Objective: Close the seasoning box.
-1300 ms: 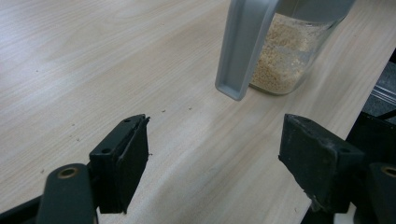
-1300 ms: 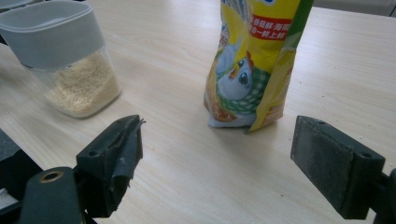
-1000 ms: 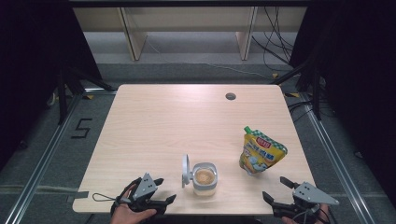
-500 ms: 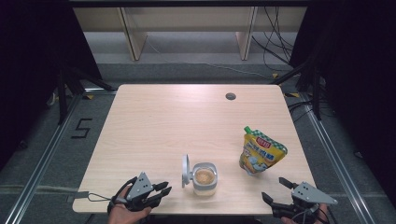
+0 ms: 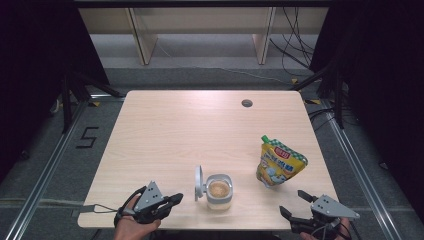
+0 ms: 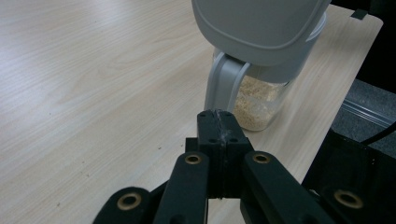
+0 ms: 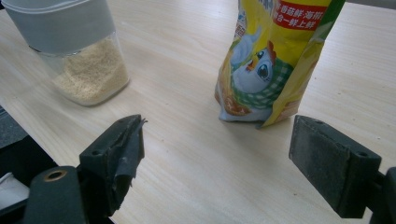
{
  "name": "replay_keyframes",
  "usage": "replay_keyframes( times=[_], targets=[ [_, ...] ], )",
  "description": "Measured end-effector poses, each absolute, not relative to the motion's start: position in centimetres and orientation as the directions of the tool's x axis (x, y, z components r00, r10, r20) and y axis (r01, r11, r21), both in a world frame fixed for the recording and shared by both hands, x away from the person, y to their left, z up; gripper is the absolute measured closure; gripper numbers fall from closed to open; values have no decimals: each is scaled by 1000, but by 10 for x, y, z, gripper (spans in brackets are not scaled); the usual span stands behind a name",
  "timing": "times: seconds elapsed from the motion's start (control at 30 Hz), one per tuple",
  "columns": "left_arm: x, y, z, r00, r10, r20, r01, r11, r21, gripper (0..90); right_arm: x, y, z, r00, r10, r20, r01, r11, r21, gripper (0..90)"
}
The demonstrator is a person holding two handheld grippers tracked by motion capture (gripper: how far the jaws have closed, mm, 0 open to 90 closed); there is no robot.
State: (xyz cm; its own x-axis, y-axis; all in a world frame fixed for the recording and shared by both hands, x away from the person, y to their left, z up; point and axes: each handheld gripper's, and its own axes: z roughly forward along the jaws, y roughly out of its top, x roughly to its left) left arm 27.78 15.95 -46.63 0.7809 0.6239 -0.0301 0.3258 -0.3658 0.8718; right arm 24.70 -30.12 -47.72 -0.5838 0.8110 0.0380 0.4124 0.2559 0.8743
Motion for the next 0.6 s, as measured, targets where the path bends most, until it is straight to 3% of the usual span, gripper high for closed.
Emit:
replay_keyframes(
  times=[0.6],
  targets=[
    [285, 149, -444, 798, 603, -8, 310, -397, 864, 892, 248, -302, -478, -578, 815, 31, 411, 258, 875, 193]
  ],
)
